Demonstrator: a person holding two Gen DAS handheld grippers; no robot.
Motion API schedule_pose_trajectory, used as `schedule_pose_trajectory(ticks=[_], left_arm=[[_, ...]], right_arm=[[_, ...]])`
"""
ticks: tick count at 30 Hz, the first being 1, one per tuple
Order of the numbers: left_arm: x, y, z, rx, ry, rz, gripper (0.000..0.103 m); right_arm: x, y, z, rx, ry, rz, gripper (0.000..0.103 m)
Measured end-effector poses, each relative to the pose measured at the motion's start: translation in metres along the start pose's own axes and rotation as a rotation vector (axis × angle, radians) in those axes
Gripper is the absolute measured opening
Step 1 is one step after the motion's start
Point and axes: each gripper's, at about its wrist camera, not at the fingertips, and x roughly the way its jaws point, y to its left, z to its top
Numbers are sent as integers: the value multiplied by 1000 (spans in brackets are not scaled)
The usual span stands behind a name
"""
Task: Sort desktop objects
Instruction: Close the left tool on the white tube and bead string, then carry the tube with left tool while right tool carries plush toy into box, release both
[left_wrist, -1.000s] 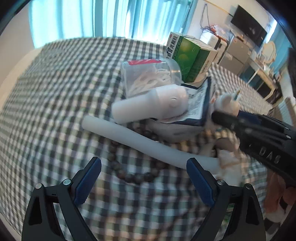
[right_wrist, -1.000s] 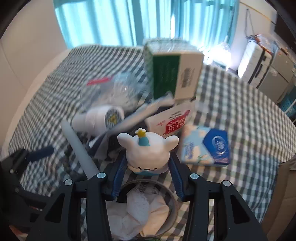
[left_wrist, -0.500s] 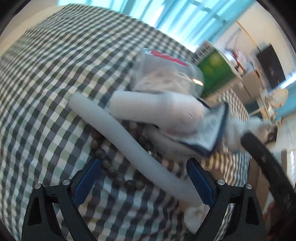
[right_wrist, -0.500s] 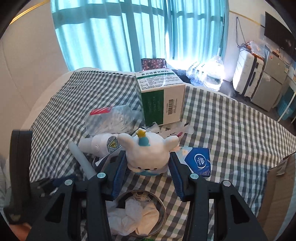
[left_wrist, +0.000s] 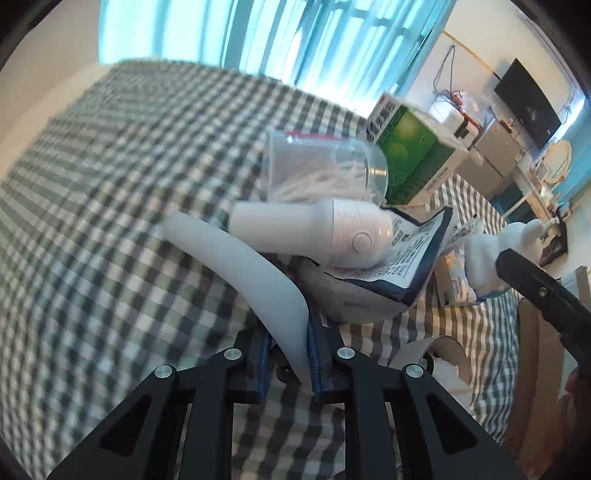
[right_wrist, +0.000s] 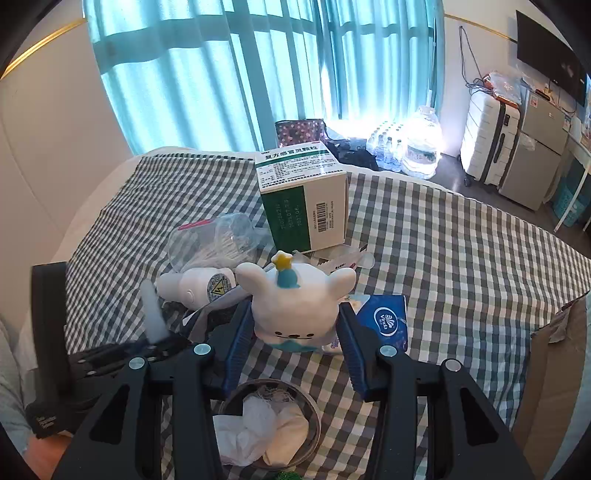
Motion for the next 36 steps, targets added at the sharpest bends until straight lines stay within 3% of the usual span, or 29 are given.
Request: schedule_pose_trajectory(ticks=[7, 13, 23, 29, 36], left_arm=[[-50, -12, -8, 127, -102, 129, 17], [-80, -22, -14, 171, -178, 171, 17], [-136, -58, -24, 213, -229, 141, 17], [-164, -95, -28, 279, -256, 121, 17], [-188, -152, -27, 353, -299, 68, 17]], right_arm=[[-9, 4, -2, -9, -11, 7, 46], [-28, 6, -7, -18, -43, 15, 46], [-63, -10, -28, 15, -37, 2, 46], [-111, -12, -37, 30, -74, 3, 46], [-168, -32, -42, 59, -79, -65, 46]])
